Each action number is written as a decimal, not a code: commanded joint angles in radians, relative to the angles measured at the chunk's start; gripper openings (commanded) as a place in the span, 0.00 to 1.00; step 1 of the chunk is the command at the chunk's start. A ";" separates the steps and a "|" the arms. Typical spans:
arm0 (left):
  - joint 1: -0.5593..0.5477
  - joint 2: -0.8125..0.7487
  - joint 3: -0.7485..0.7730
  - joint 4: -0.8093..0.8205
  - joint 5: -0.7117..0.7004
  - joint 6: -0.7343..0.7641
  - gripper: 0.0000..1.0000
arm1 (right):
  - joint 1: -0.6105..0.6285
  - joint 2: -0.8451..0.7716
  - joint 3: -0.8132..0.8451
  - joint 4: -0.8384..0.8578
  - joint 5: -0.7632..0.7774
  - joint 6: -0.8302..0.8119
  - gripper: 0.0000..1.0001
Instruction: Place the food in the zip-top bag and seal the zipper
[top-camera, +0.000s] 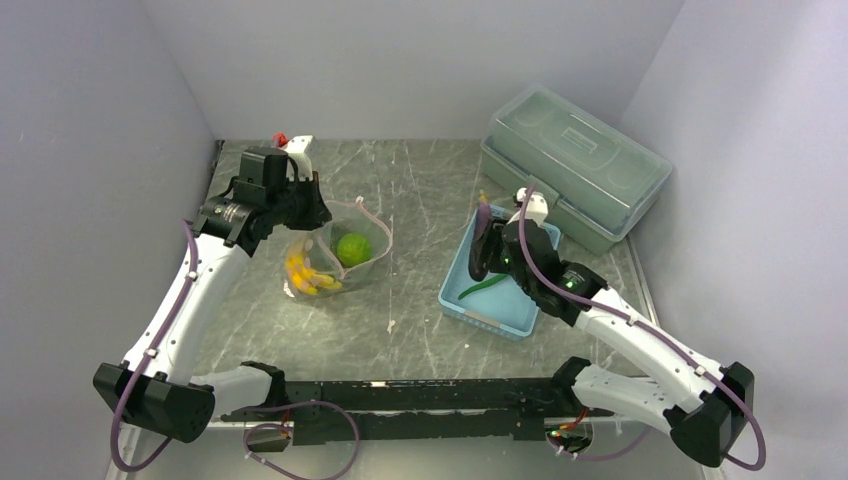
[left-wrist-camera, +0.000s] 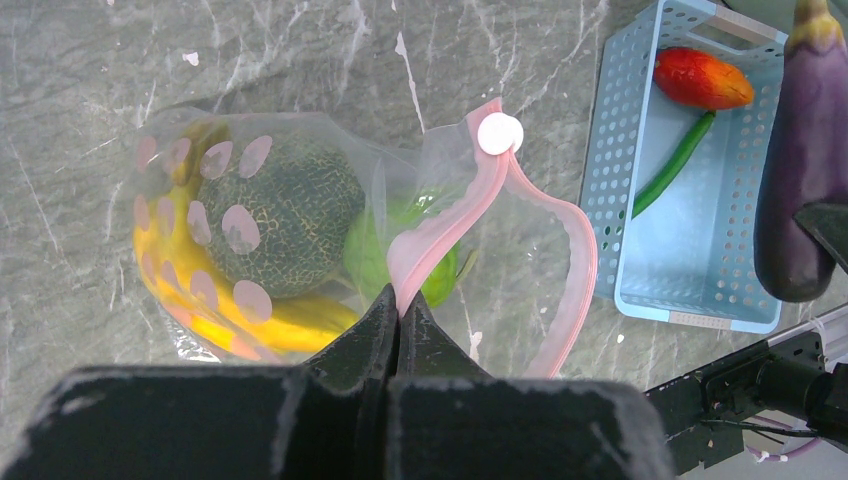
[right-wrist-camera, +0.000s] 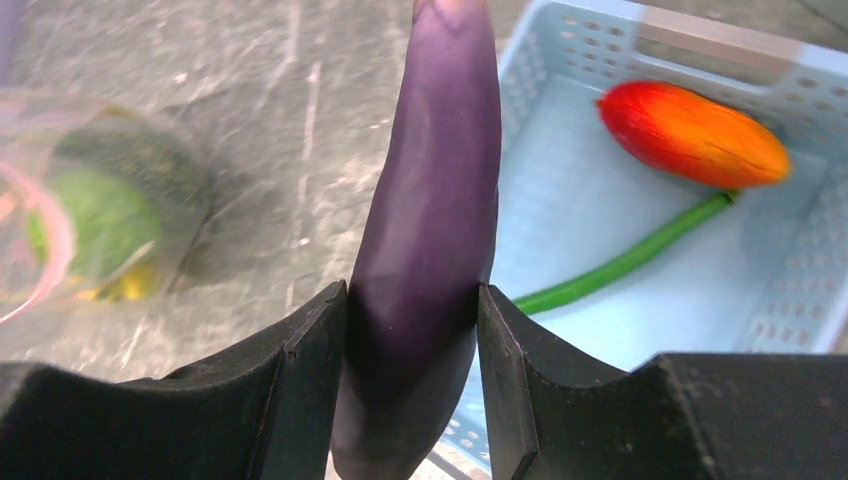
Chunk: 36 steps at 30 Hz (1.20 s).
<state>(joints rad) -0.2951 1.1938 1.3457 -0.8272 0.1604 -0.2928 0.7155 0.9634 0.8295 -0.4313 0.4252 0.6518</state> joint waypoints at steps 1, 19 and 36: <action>0.004 -0.010 -0.001 0.034 0.020 0.014 0.00 | 0.034 -0.009 0.087 0.113 -0.168 -0.165 0.00; 0.004 -0.005 -0.001 0.041 0.068 0.023 0.00 | 0.083 0.167 0.399 -0.111 -0.606 -0.401 0.00; 0.004 -0.003 -0.003 0.052 0.124 0.030 0.00 | 0.173 0.388 0.683 -0.355 -0.695 -0.474 0.00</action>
<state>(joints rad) -0.2951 1.1938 1.3457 -0.8268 0.2379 -0.2844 0.8810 1.3174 1.4151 -0.7383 -0.2554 0.1864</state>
